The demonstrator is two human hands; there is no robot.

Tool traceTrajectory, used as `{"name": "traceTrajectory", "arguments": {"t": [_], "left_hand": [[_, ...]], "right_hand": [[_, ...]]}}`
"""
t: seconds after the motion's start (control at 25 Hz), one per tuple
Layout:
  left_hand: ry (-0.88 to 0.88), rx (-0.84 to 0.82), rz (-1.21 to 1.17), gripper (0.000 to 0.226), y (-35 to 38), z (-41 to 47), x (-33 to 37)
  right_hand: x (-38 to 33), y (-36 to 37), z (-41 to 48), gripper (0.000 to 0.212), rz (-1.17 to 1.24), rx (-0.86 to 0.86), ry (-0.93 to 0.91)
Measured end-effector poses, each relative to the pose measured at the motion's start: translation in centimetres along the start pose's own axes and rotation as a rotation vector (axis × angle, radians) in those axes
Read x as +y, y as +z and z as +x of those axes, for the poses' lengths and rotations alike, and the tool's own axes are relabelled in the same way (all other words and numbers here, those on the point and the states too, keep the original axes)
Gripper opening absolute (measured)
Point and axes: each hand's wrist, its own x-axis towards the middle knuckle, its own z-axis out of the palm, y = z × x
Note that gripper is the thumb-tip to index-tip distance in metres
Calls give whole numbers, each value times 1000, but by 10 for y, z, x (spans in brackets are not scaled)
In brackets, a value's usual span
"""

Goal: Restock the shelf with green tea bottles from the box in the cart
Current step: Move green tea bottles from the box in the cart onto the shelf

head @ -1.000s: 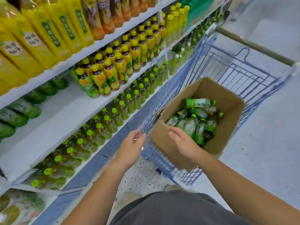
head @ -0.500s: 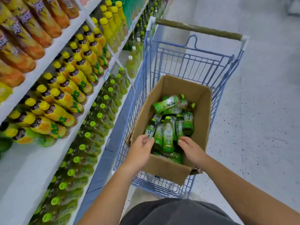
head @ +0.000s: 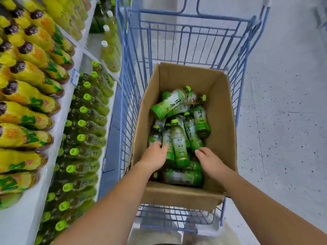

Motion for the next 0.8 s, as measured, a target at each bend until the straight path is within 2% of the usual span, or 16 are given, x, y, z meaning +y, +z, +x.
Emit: {"name": "traceTrajectory", "arguments": {"t": [0.32,0.6,0.72,0.8], "left_hand": [[-144,7,83,60,37,100,-28],[-153,75,147,21,49,124,-32],[-173,59,155,34,55,128,-28],[-207,2,112,39,59,127,-26]], "right_hand": [[3,39,101,60,-101,-78,45],[18,55,139,73,120,-66,107],[24,49,143,67,214,-57,120],[25,39,141,50,290,-21,129]]}}
